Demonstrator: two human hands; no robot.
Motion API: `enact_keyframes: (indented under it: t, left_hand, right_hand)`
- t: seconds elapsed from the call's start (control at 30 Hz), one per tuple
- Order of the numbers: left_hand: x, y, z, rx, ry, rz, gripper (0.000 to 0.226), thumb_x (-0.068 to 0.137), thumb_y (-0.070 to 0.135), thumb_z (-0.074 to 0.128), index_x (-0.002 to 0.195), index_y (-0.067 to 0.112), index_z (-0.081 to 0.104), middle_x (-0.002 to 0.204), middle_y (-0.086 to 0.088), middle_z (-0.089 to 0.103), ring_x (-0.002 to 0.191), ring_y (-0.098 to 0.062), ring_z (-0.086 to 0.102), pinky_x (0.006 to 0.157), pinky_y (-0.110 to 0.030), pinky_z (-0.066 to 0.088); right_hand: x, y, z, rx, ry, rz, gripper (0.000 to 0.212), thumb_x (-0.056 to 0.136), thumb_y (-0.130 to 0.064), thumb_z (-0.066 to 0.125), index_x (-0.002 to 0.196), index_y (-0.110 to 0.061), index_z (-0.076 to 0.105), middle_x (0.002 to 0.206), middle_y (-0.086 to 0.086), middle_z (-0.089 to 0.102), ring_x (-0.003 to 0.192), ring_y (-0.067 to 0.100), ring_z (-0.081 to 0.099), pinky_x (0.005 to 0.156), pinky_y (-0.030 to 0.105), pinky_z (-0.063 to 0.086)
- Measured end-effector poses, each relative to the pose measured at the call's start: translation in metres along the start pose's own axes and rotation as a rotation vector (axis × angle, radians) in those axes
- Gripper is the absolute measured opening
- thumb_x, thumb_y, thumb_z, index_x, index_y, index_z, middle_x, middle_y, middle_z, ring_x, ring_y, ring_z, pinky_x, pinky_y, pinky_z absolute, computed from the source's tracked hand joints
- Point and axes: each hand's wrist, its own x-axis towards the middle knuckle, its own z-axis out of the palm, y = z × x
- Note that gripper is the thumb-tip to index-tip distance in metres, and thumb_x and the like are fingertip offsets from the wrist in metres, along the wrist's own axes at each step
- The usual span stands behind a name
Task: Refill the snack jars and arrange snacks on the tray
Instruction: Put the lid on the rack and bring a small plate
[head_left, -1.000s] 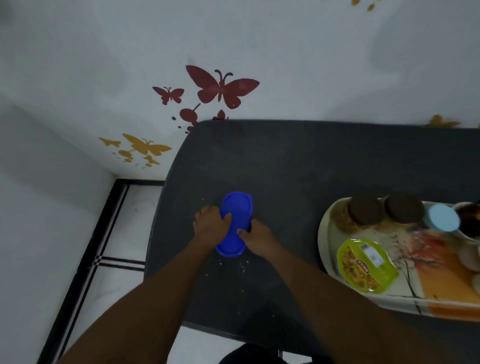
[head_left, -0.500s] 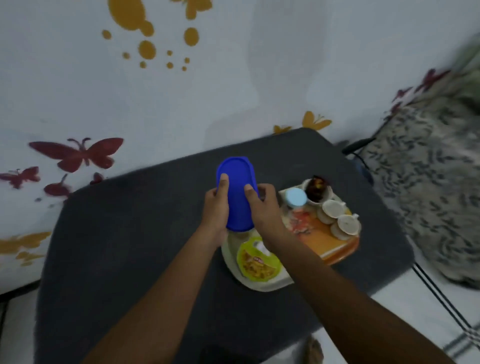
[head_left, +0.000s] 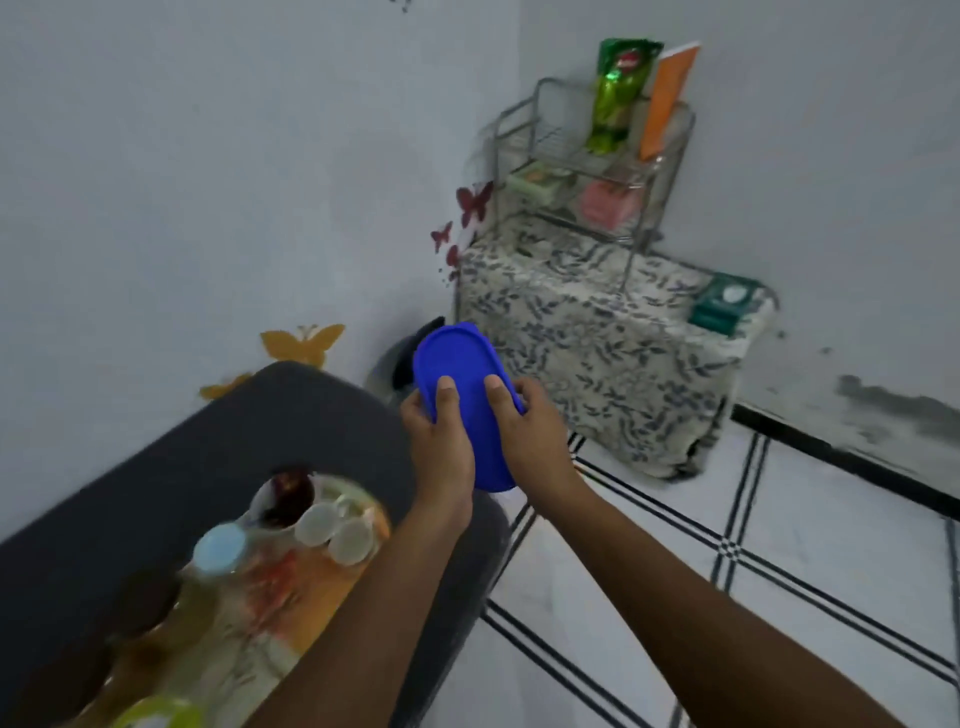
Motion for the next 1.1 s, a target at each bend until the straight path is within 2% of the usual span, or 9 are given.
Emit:
enact_keyframes:
  t: [0.07, 0.17, 0.27, 0.37, 0.47, 0.6, 0.7, 0.9, 1.1]
  left_hand:
    - [-0.004, 0.003, 0.064, 0.01, -0.081, 0.026, 0.052, 0.104, 0.057, 0.044, 0.145, 0.025, 0.039, 0.124, 0.007, 0.056, 0.097, 0.0, 0.054, 0.073, -0.025, 0.045]
    - [-0.005, 0.006, 0.148, 0.04, -0.155, 0.012, 0.054, 0.103, 0.059, 0.042, 0.146, 0.027, 0.038, 0.128, 0.005, 0.057, 0.101, -0.007, 0.059, 0.078, -0.03, 0.05]
    - [0.001, 0.006, 0.204, 0.071, -0.206, 0.035, 0.052, 0.104, 0.058, 0.042, 0.145, 0.028, 0.038, 0.119, 0.01, 0.059, 0.098, -0.007, 0.059, 0.074, -0.03, 0.049]
    - [0.02, 0.002, 0.257, 0.114, -0.25, 0.027, 0.037, 0.103, 0.06, 0.041, 0.131, 0.037, 0.037, 0.103, 0.022, 0.051, 0.09, -0.001, 0.055, 0.067, -0.027, 0.045]
    - [0.047, -0.003, 0.303, 0.137, -0.283, 0.012, 0.036, 0.102, 0.061, 0.041, 0.129, 0.037, 0.035, 0.101, 0.024, 0.049, 0.089, 0.0, 0.054, 0.066, -0.026, 0.044]
    - [0.096, -0.003, 0.362, 0.129, -0.308, 0.031, 0.033, 0.102, 0.059, 0.043, 0.125, 0.035, 0.038, 0.111, 0.016, 0.056, 0.092, -0.003, 0.057, 0.067, -0.027, 0.046]
    - [0.153, 0.008, 0.406, 0.109, -0.27, 0.037, 0.042, 0.103, 0.057, 0.045, 0.133, 0.028, 0.042, 0.118, 0.007, 0.057, 0.095, -0.004, 0.058, 0.067, -0.026, 0.045]
    - [0.266, 0.057, 0.473, 0.074, -0.24, 0.066, 0.038, 0.102, 0.059, 0.045, 0.131, 0.035, 0.04, 0.111, 0.022, 0.051, 0.098, -0.004, 0.057, 0.074, -0.031, 0.051]
    - [0.372, 0.09, 0.527, 0.131, -0.216, 0.133, 0.051, 0.1, 0.063, 0.047, 0.141, 0.032, 0.042, 0.127, 0.01, 0.053, 0.104, -0.005, 0.058, 0.083, -0.037, 0.055]
  right_hand:
    - [0.031, 0.004, -0.055, 0.019, 0.064, -0.002, 0.034, 0.1, -0.057, 0.05, 0.097, -0.025, 0.061, 0.081, -0.003, 0.066, 0.06, 0.005, 0.057, 0.054, 0.022, 0.044]
    - [0.072, 0.01, -0.125, 0.011, 0.146, 0.01, 0.038, 0.099, -0.057, 0.051, 0.094, -0.021, 0.06, 0.083, 0.005, 0.067, 0.058, 0.008, 0.056, 0.051, 0.023, 0.045]
    - [0.104, 0.018, -0.166, 0.038, 0.188, 0.029, 0.037, 0.099, -0.058, 0.052, 0.097, -0.023, 0.061, 0.089, 0.006, 0.069, 0.074, 0.025, 0.065, 0.061, 0.039, 0.053]
    - [0.143, 0.029, -0.199, 0.02, 0.221, 0.027, 0.035, 0.1, -0.056, 0.051, 0.095, -0.023, 0.06, 0.087, 0.005, 0.068, 0.071, 0.022, 0.064, 0.057, 0.032, 0.048]
    - [0.189, 0.04, -0.222, 0.003, 0.242, 0.025, 0.032, 0.1, -0.055, 0.05, 0.095, -0.026, 0.059, 0.087, 0.002, 0.068, 0.065, 0.01, 0.06, 0.053, 0.022, 0.045]
    - [0.263, 0.05, -0.241, -0.018, 0.244, 0.033, 0.03, 0.1, -0.057, 0.048, 0.106, -0.029, 0.058, 0.092, -0.006, 0.068, 0.074, 0.005, 0.064, 0.054, 0.018, 0.048]
    - [0.338, 0.048, -0.244, -0.035, 0.211, 0.044, 0.032, 0.1, -0.058, 0.047, 0.109, -0.029, 0.057, 0.092, -0.006, 0.067, 0.071, 0.004, 0.064, 0.053, 0.017, 0.048]
    - [0.482, 0.022, -0.234, -0.001, 0.138, 0.069, 0.042, 0.1, -0.06, 0.046, 0.122, -0.025, 0.054, 0.106, -0.002, 0.067, 0.088, 0.018, 0.068, 0.07, 0.036, 0.056]
    - [0.599, 0.009, -0.229, 0.051, 0.012, 0.05, 0.033, 0.103, -0.053, 0.044, 0.123, -0.028, 0.051, 0.105, -0.005, 0.064, 0.086, 0.015, 0.066, 0.066, 0.031, 0.05]
